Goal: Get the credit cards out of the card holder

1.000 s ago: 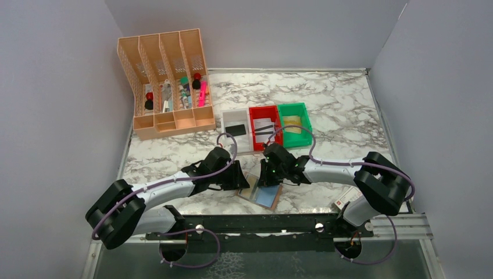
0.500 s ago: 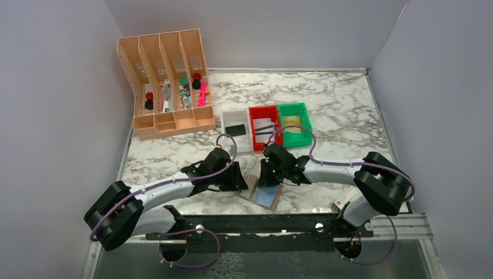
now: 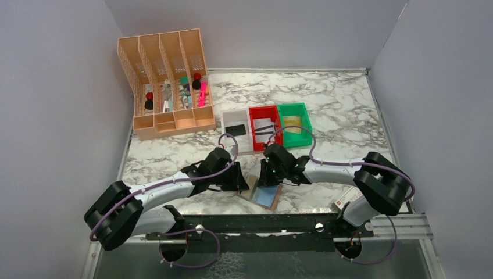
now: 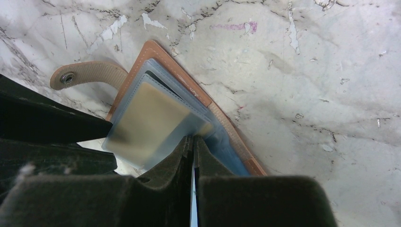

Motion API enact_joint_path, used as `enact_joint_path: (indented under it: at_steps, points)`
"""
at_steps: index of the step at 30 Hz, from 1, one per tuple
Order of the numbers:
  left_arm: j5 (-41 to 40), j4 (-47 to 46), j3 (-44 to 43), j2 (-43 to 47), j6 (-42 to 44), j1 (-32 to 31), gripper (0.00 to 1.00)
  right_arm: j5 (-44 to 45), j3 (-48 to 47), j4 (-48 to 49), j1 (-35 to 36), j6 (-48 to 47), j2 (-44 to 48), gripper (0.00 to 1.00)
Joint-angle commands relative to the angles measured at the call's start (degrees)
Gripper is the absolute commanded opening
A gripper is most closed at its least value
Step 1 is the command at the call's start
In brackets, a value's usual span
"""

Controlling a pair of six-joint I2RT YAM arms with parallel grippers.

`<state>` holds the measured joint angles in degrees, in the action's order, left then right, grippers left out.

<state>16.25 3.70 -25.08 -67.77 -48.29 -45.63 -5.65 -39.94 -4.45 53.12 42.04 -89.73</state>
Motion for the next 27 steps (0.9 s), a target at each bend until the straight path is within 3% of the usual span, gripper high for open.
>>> enact_joint_path:
  at_steps: [1,6,10,17,22,27]
  points:
    - [4.7,-4.2,-1.5,0.4,1.1,-0.7,0.35,3.5,4.1,-6.1,0.1,-1.0,-5.2,0.10]
    - [7.5,-7.7,-2.5,-1.1,1.3,-2.0,0.34,3.0,3.5,-6.2,0.1,-0.9,-3.8,0.11]
    - [9.3,-9.6,-4.6,-3.4,2.3,-3.5,0.34,5.2,2.1,-9.5,0.1,-0.9,2.2,0.22]
    - [10.2,-13.8,-7.0,-8.2,2.6,-5.9,0.34,24.9,-1.2,-27.9,0.1,5.9,13.9,0.40]
    - [12.0,-18.8,-9.7,-14.7,2.1,-10.0,0.36,30.2,-1.2,-33.6,0.1,11.4,18.4,0.42]
    - [11.5,-17.8,-11.3,-16.5,2.9,-12.9,0.37,29.6,0.0,-32.3,0.1,13.6,22.7,0.42]
